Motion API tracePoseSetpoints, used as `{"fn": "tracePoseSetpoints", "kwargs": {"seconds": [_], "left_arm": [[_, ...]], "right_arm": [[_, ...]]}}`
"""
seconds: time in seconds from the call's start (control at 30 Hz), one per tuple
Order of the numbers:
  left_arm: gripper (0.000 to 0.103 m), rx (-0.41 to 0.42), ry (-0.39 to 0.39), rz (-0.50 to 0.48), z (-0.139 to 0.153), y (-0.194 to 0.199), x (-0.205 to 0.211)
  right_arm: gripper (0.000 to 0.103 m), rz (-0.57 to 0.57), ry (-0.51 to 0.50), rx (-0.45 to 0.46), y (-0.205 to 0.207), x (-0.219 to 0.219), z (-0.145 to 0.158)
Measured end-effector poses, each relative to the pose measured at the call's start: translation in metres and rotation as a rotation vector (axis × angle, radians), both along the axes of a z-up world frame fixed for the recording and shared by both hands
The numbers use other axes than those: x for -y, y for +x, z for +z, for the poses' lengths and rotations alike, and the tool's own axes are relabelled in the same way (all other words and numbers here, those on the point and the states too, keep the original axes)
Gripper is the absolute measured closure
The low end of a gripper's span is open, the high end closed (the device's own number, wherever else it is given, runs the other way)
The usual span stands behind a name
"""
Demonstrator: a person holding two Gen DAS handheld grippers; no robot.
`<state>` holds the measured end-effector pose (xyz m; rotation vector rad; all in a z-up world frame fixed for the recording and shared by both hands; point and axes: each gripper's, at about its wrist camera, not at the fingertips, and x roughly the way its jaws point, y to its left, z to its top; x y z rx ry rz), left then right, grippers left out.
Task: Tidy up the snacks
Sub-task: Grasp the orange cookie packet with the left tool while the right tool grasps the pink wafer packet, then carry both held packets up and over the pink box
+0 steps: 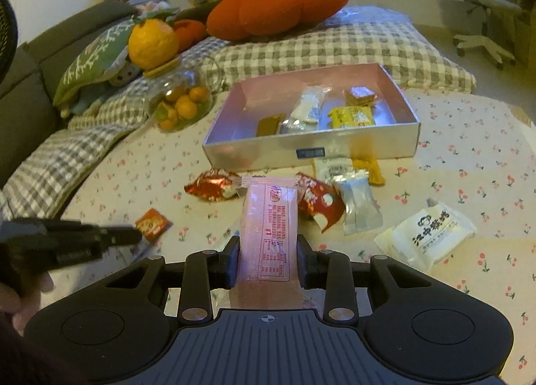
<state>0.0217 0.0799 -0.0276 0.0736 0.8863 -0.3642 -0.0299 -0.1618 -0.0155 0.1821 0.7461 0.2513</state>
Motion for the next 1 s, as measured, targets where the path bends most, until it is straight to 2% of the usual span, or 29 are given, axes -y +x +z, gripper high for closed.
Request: {"fn": "tracePoseSetpoints", "kwargs": {"seconds": [0.07,0.13,0.17,0.2,0.23,0.27,0.33,0.4,0.57,0.67,0.73,0.77,0.83,1.0], "left_arm": [[0.081,0.004,0.025,0.013,-0.003,-0.002,0.0],[0.059,0.01,0.044,0.007,-0.006,-0.002,0.001],[0.054,0.018,0.054,0.003,-0.006,-0.002,0.001],[0.04,0.021,0.073,-0.012,-0.008,0.0,0.003],[0.035,0.02,0.094,-0.027,-0.009,0.002,0.005],[0.036,0.027,0.119,-0.032,-0.012,0.004,0.007],[0.029,0.02,0.158,-0.054,-0.016,0.009,0.008],[0.025,0.017,0.156,-0.067,-0.018,0.014,0.005],[0.03,-0.032,0.113,-0.077,-0.017,0.021,-0.004],[0.044,-0.04,0.114,-0.073,-0.015,0.022,-0.006],[0.061,-0.043,0.114,-0.067,-0.013,0.022,-0.008],[0.064,-0.045,0.113,-0.062,-0.012,0.022,-0.009],[0.067,-0.055,0.104,-0.05,-0.012,0.024,-0.011],[0.067,-0.074,0.076,-0.023,-0.01,0.026,-0.013]], "right_arm": [[0.072,0.002,0.005,-0.008,0.002,0.001,0.0],[0.072,0.007,0.01,-0.021,0.003,0.0,-0.001],[0.072,0.012,0.007,-0.03,0.003,-0.001,-0.003],[0.072,0.016,0.0,-0.037,0.004,-0.002,-0.004],[0.072,0.019,-0.008,-0.044,0.004,-0.004,-0.006],[0.072,0.02,-0.011,-0.05,0.004,-0.005,-0.007],[0.072,0.024,-0.012,-0.063,0.004,-0.006,-0.009],[0.072,0.029,-0.015,-0.068,0.005,-0.007,-0.01],[0.072,0.036,-0.014,-0.076,0.006,-0.008,-0.009],[0.072,0.041,-0.01,-0.079,0.007,-0.009,-0.008],[0.072,0.043,-0.007,-0.079,0.008,-0.009,-0.007],[0.072,0.043,-0.006,-0.079,0.009,-0.01,-0.006],[0.072,0.042,-0.002,-0.08,0.01,-0.011,-0.004],[0.072,0.043,0.01,-0.073,0.012,-0.013,0.004]]}}
